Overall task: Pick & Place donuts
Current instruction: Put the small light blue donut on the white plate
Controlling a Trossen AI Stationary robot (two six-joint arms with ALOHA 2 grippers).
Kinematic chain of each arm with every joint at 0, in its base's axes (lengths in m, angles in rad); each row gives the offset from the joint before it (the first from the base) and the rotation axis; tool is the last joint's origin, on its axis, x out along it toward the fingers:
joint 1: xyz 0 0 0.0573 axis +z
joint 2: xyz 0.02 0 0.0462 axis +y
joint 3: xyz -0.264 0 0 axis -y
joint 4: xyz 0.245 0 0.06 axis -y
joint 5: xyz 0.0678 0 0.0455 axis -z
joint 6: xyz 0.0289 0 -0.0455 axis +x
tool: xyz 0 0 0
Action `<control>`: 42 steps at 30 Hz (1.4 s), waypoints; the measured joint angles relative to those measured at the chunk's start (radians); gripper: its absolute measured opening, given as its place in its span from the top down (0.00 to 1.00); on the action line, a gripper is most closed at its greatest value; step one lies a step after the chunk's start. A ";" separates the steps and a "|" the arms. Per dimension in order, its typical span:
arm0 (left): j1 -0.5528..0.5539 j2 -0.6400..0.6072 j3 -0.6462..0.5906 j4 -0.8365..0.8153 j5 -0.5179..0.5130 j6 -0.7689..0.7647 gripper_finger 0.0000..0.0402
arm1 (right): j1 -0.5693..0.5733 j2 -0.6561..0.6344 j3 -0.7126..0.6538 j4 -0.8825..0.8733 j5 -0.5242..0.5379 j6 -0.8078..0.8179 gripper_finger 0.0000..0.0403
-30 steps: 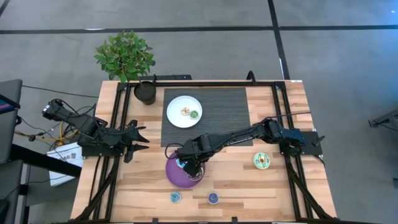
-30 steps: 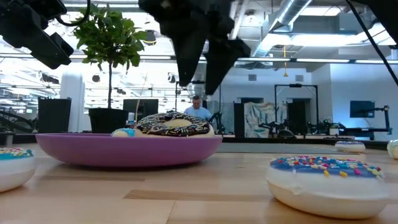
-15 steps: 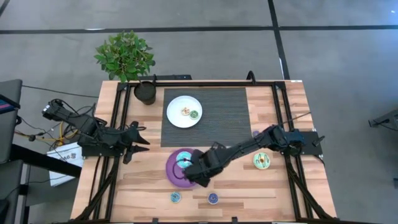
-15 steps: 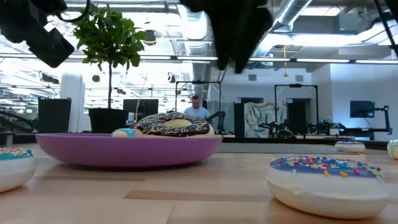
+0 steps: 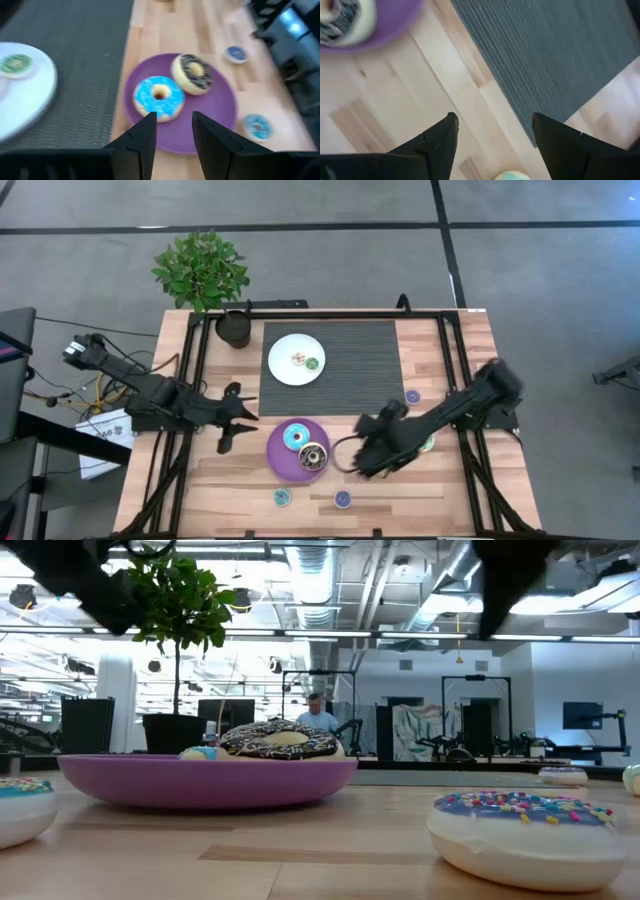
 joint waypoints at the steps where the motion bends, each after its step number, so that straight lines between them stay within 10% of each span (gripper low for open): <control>1: -0.004 0.037 0.033 -0.023 -0.024 0.006 0.71 | 0.005 -0.061 -0.089 0.062 -0.002 0.004 0.39; 10: -0.010 0.363 0.391 -0.289 -0.122 -0.020 0.71 | 0.035 -0.625 -0.759 0.648 -0.057 -0.020 0.39; 18: -0.101 0.682 0.677 -0.514 -0.126 -0.195 0.71 | 0.000 -0.919 -0.999 0.650 -0.082 -0.078 0.39; 32: -0.258 1.023 0.762 -0.455 0.135 -0.317 0.71 | -0.120 -0.924 -1.022 0.650 -0.080 -0.196 0.39; 42: -0.246 1.043 0.762 -0.417 0.109 -0.402 0.71 | -0.154 -0.863 -1.021 0.664 -0.080 -0.197 0.39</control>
